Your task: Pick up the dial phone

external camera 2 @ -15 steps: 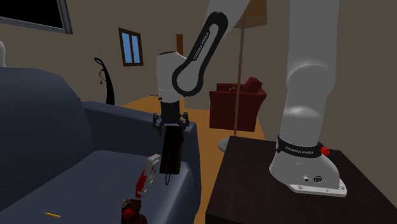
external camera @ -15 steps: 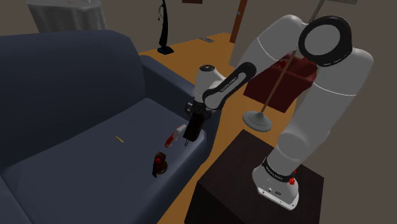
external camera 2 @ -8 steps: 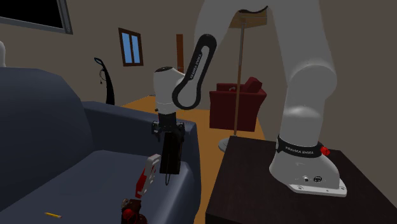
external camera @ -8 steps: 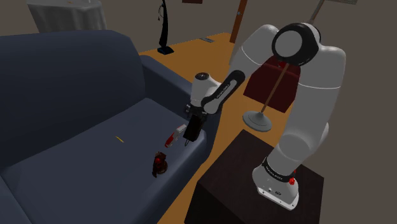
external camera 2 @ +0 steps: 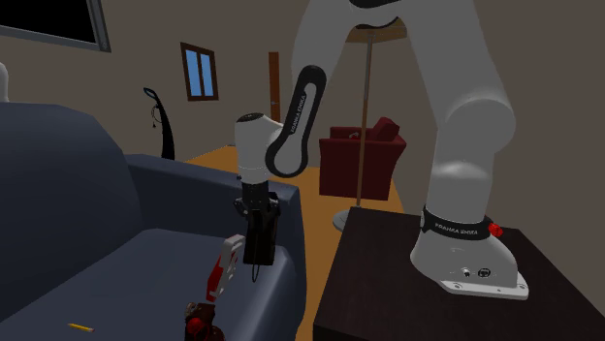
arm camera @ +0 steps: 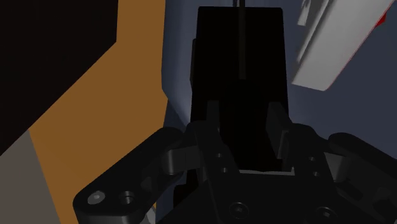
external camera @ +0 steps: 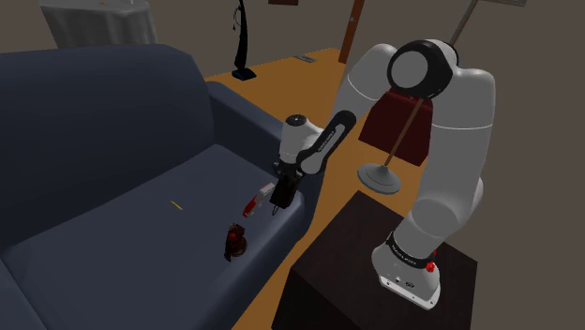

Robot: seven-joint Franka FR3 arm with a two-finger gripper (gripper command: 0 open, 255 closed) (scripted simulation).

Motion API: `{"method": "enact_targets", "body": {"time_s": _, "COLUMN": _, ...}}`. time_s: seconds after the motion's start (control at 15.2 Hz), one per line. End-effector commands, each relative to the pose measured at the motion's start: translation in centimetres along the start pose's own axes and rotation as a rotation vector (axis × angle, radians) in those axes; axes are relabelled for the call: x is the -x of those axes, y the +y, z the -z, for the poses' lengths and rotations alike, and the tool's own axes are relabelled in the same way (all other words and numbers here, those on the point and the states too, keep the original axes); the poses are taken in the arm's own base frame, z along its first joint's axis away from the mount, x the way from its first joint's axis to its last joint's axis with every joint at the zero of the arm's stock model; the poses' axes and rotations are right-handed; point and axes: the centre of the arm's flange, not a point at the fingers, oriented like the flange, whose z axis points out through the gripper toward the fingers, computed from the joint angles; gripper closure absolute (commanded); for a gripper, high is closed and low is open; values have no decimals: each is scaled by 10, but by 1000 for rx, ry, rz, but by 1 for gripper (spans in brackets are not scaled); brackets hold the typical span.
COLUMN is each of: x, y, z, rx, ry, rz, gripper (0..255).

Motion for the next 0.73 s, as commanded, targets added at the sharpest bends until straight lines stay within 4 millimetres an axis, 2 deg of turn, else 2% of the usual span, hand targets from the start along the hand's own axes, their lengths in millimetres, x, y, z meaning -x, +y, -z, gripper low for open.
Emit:
{"method": "enact_targets", "body": {"time_s": 0.0, "x": 0, "y": 0, "z": -1, "rx": 0, "ry": 0, "rz": 0, "gripper": 255}}
{"method": "enact_targets", "body": {"time_s": 0.46, "x": 0, "y": 0, "z": 0, "rx": 0, "ry": 0, "rz": 0, "gripper": 255}}
{"method": "enact_targets", "body": {"time_s": 0.66, "x": -3, "y": 0, "z": 15, "rx": 0, "ry": 0, "rz": 0, "gripper": 255}}
